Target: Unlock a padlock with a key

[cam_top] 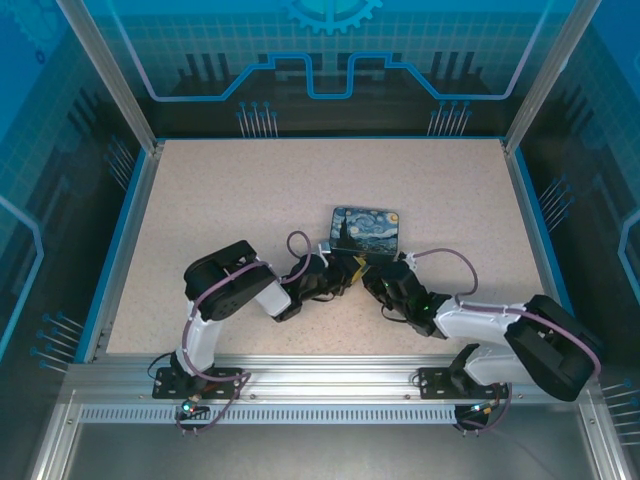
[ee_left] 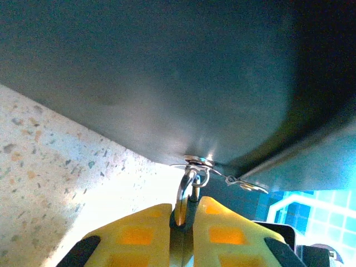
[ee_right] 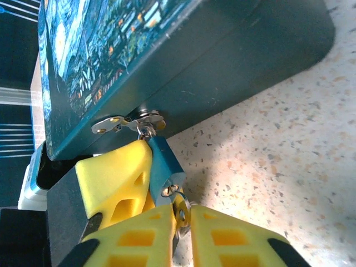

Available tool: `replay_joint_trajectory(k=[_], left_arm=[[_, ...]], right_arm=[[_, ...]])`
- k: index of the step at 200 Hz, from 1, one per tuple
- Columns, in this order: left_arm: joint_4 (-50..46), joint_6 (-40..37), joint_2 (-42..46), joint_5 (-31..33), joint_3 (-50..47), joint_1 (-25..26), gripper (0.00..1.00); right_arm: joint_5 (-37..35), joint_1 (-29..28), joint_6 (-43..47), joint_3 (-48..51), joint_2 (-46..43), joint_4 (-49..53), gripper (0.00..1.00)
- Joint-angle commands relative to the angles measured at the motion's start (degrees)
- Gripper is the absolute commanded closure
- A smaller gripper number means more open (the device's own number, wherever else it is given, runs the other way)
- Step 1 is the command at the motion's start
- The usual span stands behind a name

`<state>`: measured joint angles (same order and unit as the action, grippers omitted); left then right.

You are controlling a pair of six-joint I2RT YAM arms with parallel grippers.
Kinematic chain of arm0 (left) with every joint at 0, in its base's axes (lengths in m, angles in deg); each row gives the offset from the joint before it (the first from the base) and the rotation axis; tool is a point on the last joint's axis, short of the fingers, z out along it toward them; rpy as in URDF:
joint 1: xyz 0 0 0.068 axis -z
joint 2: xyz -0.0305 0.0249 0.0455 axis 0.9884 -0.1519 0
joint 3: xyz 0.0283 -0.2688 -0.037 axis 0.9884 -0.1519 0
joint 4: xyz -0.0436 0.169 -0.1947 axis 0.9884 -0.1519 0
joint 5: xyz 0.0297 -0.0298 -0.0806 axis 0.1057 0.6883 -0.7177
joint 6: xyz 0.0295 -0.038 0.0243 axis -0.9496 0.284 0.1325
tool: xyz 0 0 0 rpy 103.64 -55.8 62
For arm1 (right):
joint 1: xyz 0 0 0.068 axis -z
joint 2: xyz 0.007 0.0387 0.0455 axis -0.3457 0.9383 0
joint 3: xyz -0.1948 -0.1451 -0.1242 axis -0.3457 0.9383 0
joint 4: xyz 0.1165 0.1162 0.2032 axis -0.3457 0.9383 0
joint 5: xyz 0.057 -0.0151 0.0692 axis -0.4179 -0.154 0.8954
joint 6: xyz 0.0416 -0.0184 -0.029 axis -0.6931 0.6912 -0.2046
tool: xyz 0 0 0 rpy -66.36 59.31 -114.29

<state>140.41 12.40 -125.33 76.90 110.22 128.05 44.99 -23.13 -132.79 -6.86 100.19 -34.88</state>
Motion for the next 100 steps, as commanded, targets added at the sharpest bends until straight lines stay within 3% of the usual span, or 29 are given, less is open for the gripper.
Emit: replay_joint_trajectory(k=[1,30,49,70,100], left_arm=[[2.3,-0.9,1.4,0.1,1.0,0.1,1.00],[-0.5,-0.8,3.0,-0.8,0.4,-1.5,1.00],[-2.3,-0.9,4.4,-2.0,-0.3,-3.0,1.00],[-5.7,-1.5,6.4,-4.7,0.1,-4.1,1.00],[-7.0,0.2,7.7,-8.7,-0.3,-6.1,1.00]], right_arm=[[-2.7,-0.1,3.9,0.9,-4.4,6.4,0.74],[-5.2,0.3,10.5,2.1,-12.8,16.0,0.52],[-5.8,1.5,18.8,1.5,-18.8,22.2,0.42],[-6.6,2.3,32.7,-0.8,-23.5,26.9,0.36],[-8.7,1.1,54.0,-5.9,-23.3,29.2,0.37]])
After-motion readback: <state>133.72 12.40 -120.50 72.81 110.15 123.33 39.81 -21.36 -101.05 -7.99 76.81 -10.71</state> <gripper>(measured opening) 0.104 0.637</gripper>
